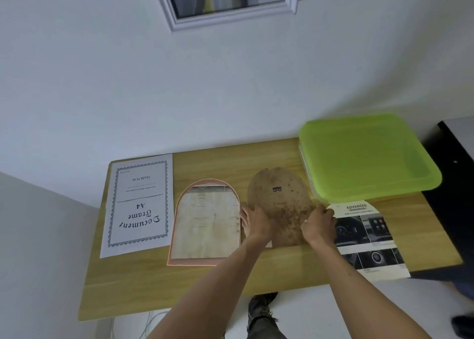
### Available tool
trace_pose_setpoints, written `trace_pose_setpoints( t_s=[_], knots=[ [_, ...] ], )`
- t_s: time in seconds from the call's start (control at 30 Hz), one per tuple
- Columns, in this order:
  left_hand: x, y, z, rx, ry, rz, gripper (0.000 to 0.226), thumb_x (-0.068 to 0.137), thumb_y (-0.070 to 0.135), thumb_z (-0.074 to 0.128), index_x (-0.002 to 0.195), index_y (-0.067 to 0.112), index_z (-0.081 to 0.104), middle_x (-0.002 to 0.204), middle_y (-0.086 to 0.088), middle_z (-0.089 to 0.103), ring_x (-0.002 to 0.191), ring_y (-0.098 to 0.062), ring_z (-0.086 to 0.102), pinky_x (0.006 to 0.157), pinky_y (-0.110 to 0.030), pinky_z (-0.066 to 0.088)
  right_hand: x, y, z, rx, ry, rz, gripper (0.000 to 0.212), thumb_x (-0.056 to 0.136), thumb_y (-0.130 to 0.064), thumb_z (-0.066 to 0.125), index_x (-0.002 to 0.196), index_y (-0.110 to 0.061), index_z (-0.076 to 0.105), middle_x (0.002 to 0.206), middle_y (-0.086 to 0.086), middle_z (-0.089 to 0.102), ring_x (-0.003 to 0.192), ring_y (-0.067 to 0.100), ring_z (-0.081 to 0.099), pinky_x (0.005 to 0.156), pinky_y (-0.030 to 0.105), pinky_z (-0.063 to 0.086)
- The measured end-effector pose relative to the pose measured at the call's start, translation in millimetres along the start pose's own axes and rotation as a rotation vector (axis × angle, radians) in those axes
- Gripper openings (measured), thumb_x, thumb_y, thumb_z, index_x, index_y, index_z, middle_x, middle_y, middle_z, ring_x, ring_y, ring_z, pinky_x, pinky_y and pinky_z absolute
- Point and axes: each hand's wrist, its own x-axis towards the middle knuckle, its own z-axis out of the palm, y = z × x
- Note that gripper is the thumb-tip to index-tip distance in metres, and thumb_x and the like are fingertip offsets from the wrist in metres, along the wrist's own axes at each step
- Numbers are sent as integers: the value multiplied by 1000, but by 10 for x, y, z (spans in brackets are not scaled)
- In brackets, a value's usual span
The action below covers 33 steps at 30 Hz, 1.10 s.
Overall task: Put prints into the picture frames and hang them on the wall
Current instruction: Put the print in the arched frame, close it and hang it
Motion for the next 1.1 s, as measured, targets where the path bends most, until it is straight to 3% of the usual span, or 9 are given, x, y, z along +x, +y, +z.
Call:
trace_pose_setpoints(
  t_s=[0.27,0.33,0.43,0.6,0.7,0.8,0.9,1.03,1.1],
  knots=[
    [85,91,-49,-342,79,-131,67,76,15,57,139,14,35,134,-10,34,126,-32,32,106,-48,37,149,10,-82,270,-163,139,75,80,-26,63,143,-12,27,140,24,34,128,43,36,101,50,43],
    [212,5,-66,-434,100,-179,67,67,15,59,133,16,44,129,-8,46,117,-30,47,95,-49,50,174,47,-115,313,-187,150,70,79,-28,64,140,-18,32,137,21,35,126,41,38,98,47,44],
    [274,-81,-194,-549,142,-175,51,63,7,56,113,11,62,106,-10,64,87,-23,63,72,-36,59,184,88,-182,385,-232,154,61,75,-29,69,129,-20,43,131,17,45,115,35,48,90,41,47],
    [149,-179,-542,-643,115,-15,63,73,-8,56,128,21,62,92,0,69,77,-15,67,60,-29,58,81,-3,-212,515,-311,107,58,78,-23,76,125,-14,44,127,9,53,105,26,51,86,36,43],
    [91,-342,-774,-564,11,95,83,73,-8,59,144,30,43,98,-6,69,80,-19,69,54,-22,54,-89,-161,-192,532,-308,6,68,79,-25,78,132,-14,38,131,7,52,114,27,54,88,35,43],
    [56,-538,-1049,-433,-41,164,87,77,-7,61,150,29,31,101,-5,67,86,-18,68,55,-20,55,-272,-338,-138,526,-288,-101,78,78,-23,81,141,-17,35,136,7,54,120,29,55,88,33,44],
    [51,-793,-1320,-339,-58,188,92,77,-9,65,151,31,29,90,-6,62,75,-15,66,49,-17,52,-464,-523,-35,530,-279,-172,78,75,-22,84,139,-21,40,132,5,59,115,26,59,84,30,46],
    [-14,-1166,-1606,-261,27,265,91,71,-12,68,146,30,39,109,-8,60,64,-7,59,46,-16,50,-694,-783,166,486,-274,-253,80,70,-24,87,135,-24,42,124,4,63,105,22,63,78,29,48],
    [-66,-1346,-1710,-213,48,218,88,76,-6,68,148,32,33,85,-2,62,55,-2,56,45,-13,44,-795,-885,286,462,-268,-287,81,69,-23,88,136,-24,43,122,3,62,104,23,64,80,33,53]
  ],
)
